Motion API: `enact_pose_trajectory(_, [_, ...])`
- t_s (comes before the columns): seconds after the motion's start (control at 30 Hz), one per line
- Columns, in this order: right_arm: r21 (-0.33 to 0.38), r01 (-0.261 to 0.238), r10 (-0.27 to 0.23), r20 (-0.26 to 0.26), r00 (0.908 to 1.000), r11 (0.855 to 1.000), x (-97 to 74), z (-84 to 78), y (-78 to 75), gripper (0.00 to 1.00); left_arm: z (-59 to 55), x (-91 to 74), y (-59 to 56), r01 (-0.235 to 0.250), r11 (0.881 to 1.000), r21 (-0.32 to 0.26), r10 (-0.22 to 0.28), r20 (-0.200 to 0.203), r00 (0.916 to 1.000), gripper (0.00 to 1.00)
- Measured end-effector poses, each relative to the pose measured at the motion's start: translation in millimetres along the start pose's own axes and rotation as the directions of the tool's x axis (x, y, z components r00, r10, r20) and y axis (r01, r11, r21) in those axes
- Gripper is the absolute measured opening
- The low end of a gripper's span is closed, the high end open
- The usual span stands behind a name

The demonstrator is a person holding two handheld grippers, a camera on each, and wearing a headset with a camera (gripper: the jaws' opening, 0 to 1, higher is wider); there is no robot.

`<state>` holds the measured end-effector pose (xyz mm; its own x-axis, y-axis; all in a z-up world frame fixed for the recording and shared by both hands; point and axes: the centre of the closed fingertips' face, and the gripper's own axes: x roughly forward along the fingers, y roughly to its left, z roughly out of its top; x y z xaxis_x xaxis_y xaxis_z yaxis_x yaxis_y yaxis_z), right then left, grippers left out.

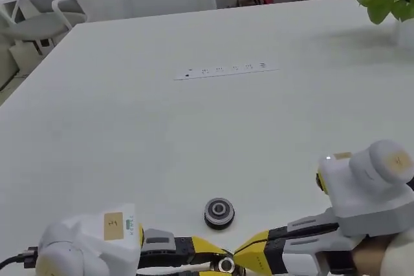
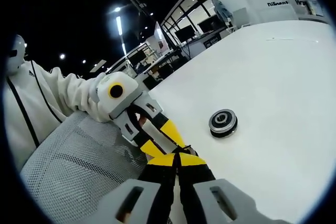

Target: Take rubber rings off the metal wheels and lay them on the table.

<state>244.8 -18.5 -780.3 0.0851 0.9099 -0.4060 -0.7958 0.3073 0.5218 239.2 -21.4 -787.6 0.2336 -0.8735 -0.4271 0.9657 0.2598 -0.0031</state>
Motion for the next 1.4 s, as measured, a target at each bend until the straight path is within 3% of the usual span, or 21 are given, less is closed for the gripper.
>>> enact_pose_trajectory(0.43, [0.003, 0.042, -0.042, -0.019, 0.9989, 0.999, -0.7, -3.3, -7.8, 0.0, -0.5, -6.3, -3.8, -0.008, 0.997, 0.082, 0.013, -0.07, 0.9975, 0.17])
enact_pose_trajectory(0.5, [0.009, 0.046, -0.046, -0.015, 0.9988, 0.999, -1.4, -2.0, -8.4, 0.0, 7.3, -7.5, -3.7, -0.005, 0.993, 0.118, 0.011, -0.052, 0.9986, 0.2])
enact_pose_trajectory(0.63, [0.01, 0.052, -0.052, -0.014, 0.9986, 0.999, -2.4, -1.2, -9.0, 0.0, 17.8, -11.5, -2.1, -0.009, 0.991, 0.133, 0.014, -0.032, 0.9994, 0.21])
enact_pose_trajectory(1.17, [-0.04, 0.04, -0.042, -0.038, 0.9984, 0.998, -2.6, 0.2, -0.3, 0.0, 28.2, -25.0, 2.5, 0.006, 0.996, 0.086, -0.005, -0.021, 0.9998, 0.5])
enact_pose_trajectory(1.3, [-0.047, 0.028, -0.029, -0.025, 0.9993, 0.999, -3.1, 4.9, 3.7, 0.0, 34.7, -32.7, 7.6, -0.003, 0.996, 0.088, 0.005, -0.014, 0.9999, 0.53])
enact_pose_trajectory(1.33, [-0.038, 0.006, -0.006, 0.005, 1.0, 0.999, -3.3, 10.9, 7.6, 0.0, 36.1, -34.4, 8.5, -0.004, 0.996, 0.084, 0.005, -0.013, 0.9999, 0.55])
enact_pose_trajectory(1.4, [-0.027, 0.006, -0.005, 0.025, 0.9997, 1.0, -7.0, 16.8, 7.5, 0.0, 39.4, -38.1, 10.8, -0.009, 0.997, 0.076, 0.01, -0.011, 0.9999, 0.58])
